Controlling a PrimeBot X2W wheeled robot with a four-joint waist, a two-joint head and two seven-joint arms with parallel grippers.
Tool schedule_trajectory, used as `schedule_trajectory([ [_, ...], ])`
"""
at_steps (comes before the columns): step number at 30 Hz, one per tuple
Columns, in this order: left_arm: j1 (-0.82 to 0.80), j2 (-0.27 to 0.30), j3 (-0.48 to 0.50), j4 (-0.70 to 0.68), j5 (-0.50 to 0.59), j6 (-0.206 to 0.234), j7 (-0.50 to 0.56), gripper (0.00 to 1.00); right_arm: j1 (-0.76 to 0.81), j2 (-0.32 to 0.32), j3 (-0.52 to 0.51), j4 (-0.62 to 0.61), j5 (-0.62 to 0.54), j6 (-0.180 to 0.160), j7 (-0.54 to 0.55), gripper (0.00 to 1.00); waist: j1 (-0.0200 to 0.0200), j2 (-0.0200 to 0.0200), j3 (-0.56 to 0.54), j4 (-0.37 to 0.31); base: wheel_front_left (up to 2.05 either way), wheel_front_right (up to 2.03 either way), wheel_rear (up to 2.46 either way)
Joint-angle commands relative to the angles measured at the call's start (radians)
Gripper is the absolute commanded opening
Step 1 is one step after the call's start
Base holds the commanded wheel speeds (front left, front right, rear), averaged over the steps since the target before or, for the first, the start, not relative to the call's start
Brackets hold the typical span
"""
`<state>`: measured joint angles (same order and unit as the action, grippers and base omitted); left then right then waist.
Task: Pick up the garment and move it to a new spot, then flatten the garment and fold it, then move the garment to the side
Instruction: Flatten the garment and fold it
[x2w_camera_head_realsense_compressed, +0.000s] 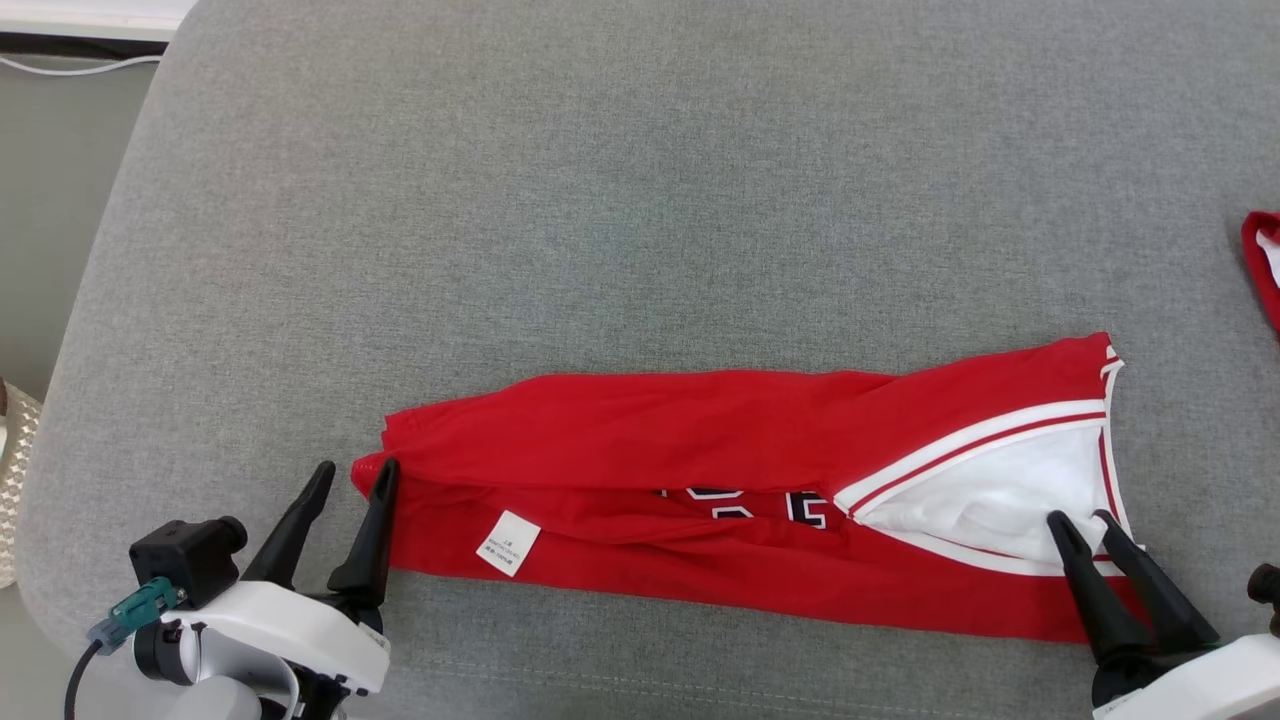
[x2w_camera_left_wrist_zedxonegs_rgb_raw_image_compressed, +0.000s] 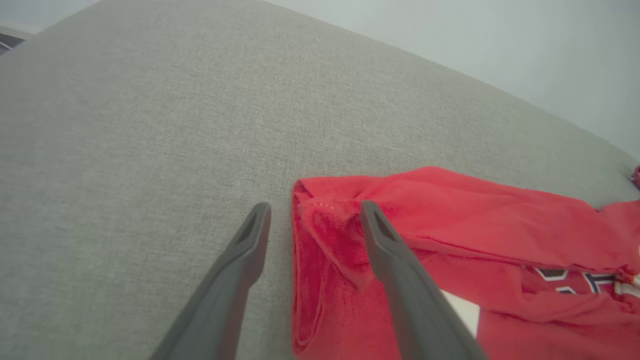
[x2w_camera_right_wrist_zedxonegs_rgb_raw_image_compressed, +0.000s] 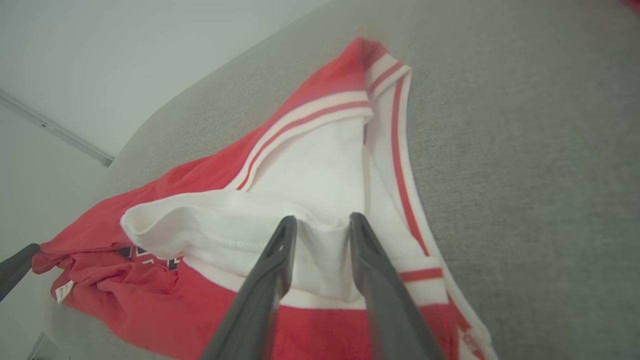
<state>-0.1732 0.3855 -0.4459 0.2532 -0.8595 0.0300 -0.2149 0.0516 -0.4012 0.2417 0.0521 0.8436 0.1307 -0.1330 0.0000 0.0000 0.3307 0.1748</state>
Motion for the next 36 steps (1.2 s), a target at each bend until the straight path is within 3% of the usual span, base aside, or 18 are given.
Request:
schedule_trajectory([
  [1, -0.014, 0.033, 0.045, -0.031, 0.021, 0.016, -0.020, 1.00, 0.007, -0.016, 0.015, -0.019, -0.005, 0.000, -0.018, 1.00, 0.0000, 0.0000, -0.005, -0.001, 0.00, 0.00, 0.00],
  [8, -0.001, 0.045, 0.068, -0.113, 0.131, 0.095, -0.041, 1.00, 0.023, -0.023, -0.016, -0.049, -0.008, 0.000, -0.075, 1.00, 0.0000, 0.0000, -0.036, -0.011, 0.00, 0.00, 0.00],
  [13, 0.037, 0.053, 0.063, -0.210, 0.211, 0.159, -0.044, 1.00, 0.027, -0.002, -0.107, -0.020, -0.082, 0.000, -0.097, 1.00, 0.0000, 0.0000, -0.076, -0.029, 0.00, 0.00, 0.00],
  [23, 0.084, 0.076, 0.022, -0.291, 0.271, 0.221, -0.004, 1.00, 0.029, 0.087, -0.185, 0.036, -0.194, 0.000, -0.060, 1.00, 0.0000, 0.0000, -0.136, -0.045, 0.00, 0.00, 0.00],
  [36, 0.171, 0.112, 0.026, -0.354, 0.272, 0.283, 0.044, 1.00, 0.121, 0.162, -0.252, 0.043, -0.246, 0.000, -0.062, 1.00, 0.0000, 0.0000, -0.190, -0.065, 0.00, 0.00, 0.00],
])
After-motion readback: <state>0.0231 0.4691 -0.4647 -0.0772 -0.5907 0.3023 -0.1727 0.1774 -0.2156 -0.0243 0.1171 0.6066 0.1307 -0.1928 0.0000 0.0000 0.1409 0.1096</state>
